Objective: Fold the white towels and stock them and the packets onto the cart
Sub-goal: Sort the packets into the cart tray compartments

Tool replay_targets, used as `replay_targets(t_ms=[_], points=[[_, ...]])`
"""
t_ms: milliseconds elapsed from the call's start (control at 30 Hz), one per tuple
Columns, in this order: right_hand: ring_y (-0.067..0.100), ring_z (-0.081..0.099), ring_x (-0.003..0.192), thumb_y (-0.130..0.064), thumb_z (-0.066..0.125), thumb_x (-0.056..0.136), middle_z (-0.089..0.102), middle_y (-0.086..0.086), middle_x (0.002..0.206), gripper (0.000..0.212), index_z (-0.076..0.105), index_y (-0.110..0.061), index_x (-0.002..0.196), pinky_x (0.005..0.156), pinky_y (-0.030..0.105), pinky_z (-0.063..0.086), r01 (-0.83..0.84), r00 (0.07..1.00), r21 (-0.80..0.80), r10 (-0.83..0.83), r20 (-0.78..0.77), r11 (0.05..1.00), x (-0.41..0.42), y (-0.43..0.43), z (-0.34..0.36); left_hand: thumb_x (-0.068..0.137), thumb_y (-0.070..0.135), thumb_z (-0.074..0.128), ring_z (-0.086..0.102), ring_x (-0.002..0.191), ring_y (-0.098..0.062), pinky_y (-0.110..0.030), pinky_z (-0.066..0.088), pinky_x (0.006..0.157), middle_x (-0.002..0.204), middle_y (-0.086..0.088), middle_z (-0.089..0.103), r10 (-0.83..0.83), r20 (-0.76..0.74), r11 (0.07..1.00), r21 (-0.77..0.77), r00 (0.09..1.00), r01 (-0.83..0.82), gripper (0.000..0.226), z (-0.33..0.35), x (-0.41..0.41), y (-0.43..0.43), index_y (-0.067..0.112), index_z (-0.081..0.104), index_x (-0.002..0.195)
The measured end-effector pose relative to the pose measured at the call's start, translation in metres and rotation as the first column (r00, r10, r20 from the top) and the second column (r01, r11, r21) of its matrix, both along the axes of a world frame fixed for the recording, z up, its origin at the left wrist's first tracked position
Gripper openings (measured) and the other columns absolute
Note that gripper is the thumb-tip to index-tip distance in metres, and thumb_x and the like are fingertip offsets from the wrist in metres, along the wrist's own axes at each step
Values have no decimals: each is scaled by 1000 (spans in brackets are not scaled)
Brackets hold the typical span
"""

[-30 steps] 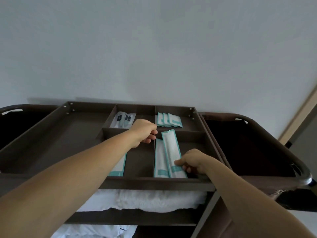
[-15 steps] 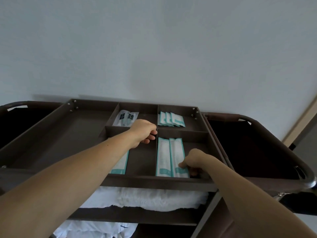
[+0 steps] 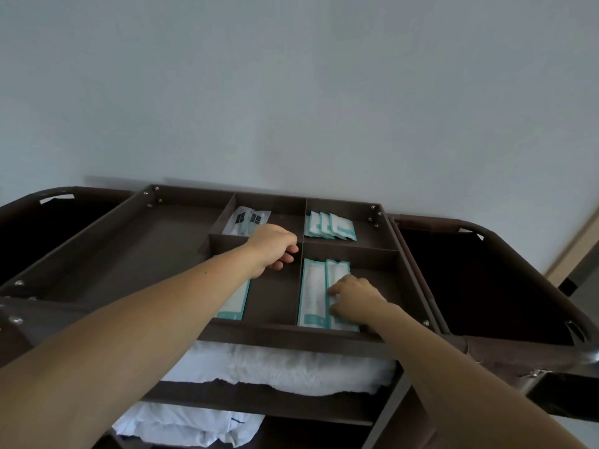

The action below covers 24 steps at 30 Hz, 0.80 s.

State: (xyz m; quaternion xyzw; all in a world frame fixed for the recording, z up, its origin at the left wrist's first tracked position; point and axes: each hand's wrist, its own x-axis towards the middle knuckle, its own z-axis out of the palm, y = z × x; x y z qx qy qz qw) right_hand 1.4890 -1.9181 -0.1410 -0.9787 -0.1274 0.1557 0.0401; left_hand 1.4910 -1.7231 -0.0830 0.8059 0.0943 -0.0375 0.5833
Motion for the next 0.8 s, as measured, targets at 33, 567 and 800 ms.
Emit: replay_targets(t_ms=[33, 567, 800], points=[[30, 42, 131, -38, 61, 95, 43, 6, 145, 51, 49, -30, 144, 107, 43, 42, -4, 1000, -9, 4, -6, 1000, -1, 0, 1, 94, 16, 55, 64, 78, -17, -26, 48, 58, 105, -10, 70, 4, -1, 1000, 8, 1000, -4, 13, -1, -2, 2, 11, 65, 102], [35, 34, 140, -49, 56, 95, 35, 8, 154, 59, 45, -23, 147, 114, 48, 33, -334, 915, 98, 297, 275, 938, -23, 163, 80, 90, 25, 65, 60, 108, -20, -35, 48, 97, 115, -2, 66, 216, 198, 878, 389, 956, -280, 27, 7, -94, 144, 15, 67, 115], [32, 22, 148, -53, 54, 96, 21, 5, 163, 68, 33, -24, 154, 119, 48, 27, -507, 843, 69, 478, 247, 859, -81, 335, 82, 93, 33, 60, 59, 115, -25, -41, 53, 95, 134, -6, 56, 277, 182, 739, 587, 944, -330, 49, -3, -180, 313, 17, 53, 138]])
